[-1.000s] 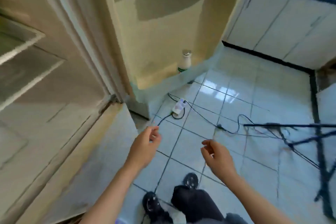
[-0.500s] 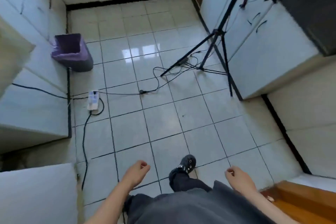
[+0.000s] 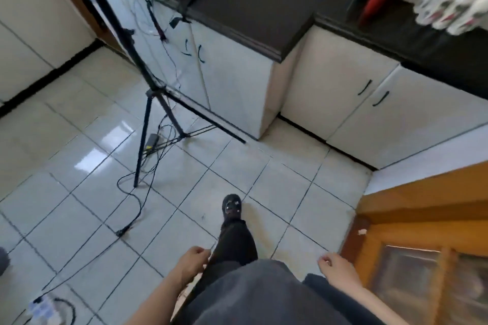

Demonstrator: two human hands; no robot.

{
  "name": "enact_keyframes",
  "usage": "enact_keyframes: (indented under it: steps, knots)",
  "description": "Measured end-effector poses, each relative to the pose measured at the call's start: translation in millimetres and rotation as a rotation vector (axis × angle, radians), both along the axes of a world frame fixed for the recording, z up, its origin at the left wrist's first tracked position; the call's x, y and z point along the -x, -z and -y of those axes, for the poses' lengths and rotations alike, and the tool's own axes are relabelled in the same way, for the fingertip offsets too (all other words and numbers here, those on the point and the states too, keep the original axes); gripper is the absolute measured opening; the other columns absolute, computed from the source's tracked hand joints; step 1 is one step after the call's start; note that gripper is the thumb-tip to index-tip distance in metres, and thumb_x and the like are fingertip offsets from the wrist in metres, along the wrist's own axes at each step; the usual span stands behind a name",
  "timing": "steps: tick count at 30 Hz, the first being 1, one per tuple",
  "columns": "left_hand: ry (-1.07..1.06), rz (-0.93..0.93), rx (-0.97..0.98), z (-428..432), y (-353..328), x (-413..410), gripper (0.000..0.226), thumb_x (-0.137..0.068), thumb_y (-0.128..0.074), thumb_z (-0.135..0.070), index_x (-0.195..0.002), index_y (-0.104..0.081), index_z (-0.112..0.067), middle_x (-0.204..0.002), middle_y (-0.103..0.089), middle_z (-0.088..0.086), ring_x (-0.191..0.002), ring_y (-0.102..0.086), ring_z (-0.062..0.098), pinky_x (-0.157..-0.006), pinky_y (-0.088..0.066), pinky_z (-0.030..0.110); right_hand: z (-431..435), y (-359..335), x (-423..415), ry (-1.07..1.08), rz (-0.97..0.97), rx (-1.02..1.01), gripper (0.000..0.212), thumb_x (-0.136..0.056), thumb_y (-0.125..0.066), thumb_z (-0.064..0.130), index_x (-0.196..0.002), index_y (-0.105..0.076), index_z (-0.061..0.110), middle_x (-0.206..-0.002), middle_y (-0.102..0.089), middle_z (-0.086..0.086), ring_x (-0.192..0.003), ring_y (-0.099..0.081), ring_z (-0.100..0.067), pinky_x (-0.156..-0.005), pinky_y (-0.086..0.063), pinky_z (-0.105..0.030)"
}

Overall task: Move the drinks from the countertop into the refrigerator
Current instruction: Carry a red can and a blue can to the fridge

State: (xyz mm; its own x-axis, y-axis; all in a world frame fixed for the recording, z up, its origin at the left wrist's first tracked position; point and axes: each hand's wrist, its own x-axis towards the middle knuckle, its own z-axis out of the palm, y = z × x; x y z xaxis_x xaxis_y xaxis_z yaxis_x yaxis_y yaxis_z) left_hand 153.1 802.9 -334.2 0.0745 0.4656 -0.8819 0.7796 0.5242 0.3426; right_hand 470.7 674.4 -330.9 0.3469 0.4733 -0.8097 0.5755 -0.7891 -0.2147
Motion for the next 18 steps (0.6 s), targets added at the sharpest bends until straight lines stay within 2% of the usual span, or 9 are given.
enact_keyframes:
  steps: [3,6,9,10,12,14,18]
  knots:
    - [0.077,-0.033,-0.018,-63,10,-38,0.017,-0.096,-0.05,-0.021,-0.082,-0.054,-0.011,-0.088,-0.057,0.009,-0.063,-0.047,0.016,-0.047,-0.031,0.022,1,11,-25,0.216,-0.019,0.055,0.024,-0.097,-0.043,0.032,-0.096,-0.062,0.018,-0.096,-0.067,-0.002,-0.079,-0.058,-0.009,-0.077,-0.048,-0.03]
    - [0.238,-0.044,-0.038,-131,23,-85,0.018,-0.095,-0.048,-0.021,-0.082,-0.052,-0.01,-0.085,-0.056,0.009,-0.064,-0.045,0.017,-0.045,-0.028,0.022,-15,14,-55,0.363,-0.002,0.103,0.02,-0.097,-0.045,0.034,-0.096,-0.06,0.021,-0.109,-0.064,-0.001,-0.096,-0.058,-0.013,-0.086,-0.044,-0.024]
    - [0.409,-0.044,-0.044,-200,25,-139,0.019,-0.094,-0.047,-0.022,-0.081,-0.052,-0.01,-0.084,-0.054,0.009,-0.07,-0.046,0.018,-0.048,-0.028,0.026,-48,4,-87,0.452,0.024,0.119,0.02,-0.098,-0.045,0.029,-0.102,-0.06,0.017,-0.113,-0.063,-0.004,-0.099,-0.057,-0.015,-0.092,-0.044,-0.027]
    - [0.461,-0.034,-0.053,-219,24,-159,0.017,-0.094,-0.048,-0.023,-0.083,-0.053,-0.01,-0.085,-0.055,0.01,-0.072,-0.049,0.02,-0.052,-0.033,0.027,-61,-2,-97,0.483,0.038,0.109,0.02,-0.098,-0.045,0.03,-0.102,-0.059,0.017,-0.113,-0.063,-0.003,-0.099,-0.057,-0.015,-0.092,-0.044,-0.028]
    - [0.521,-0.016,-0.085,-256,22,-198,0.02,-0.094,-0.049,-0.026,-0.097,-0.059,-0.008,-0.099,-0.062,0.014,-0.089,-0.06,0.027,-0.073,-0.046,0.031,-90,-13,-116,0.543,0.061,0.058,0.019,-0.098,-0.045,0.03,-0.105,-0.059,0.019,-0.116,-0.062,-0.002,-0.101,-0.057,-0.014,-0.093,-0.045,-0.028]
    - [0.594,-0.007,-0.122,-294,18,-240,0.03,-0.095,-0.049,-0.029,-0.112,-0.059,-0.007,-0.114,-0.063,0.014,-0.105,-0.06,0.03,-0.088,-0.046,0.033,-120,-20,-135,0.624,0.063,-0.007,0.023,-0.098,-0.045,0.028,-0.112,-0.059,0.017,-0.118,-0.062,-0.002,-0.105,-0.057,-0.015,-0.094,-0.044,-0.028]
    - [0.727,-0.039,-0.149,-349,9,-307,0.034,-0.096,-0.05,-0.034,-0.121,-0.055,-0.011,-0.121,-0.059,0.013,-0.108,-0.057,0.027,-0.09,-0.044,0.03,-159,-30,-154,0.725,0.039,-0.078,0.027,-0.098,-0.046,0.031,-0.119,-0.056,0.019,-0.119,-0.061,0.002,-0.102,-0.054,-0.01,-0.087,-0.041,-0.022]
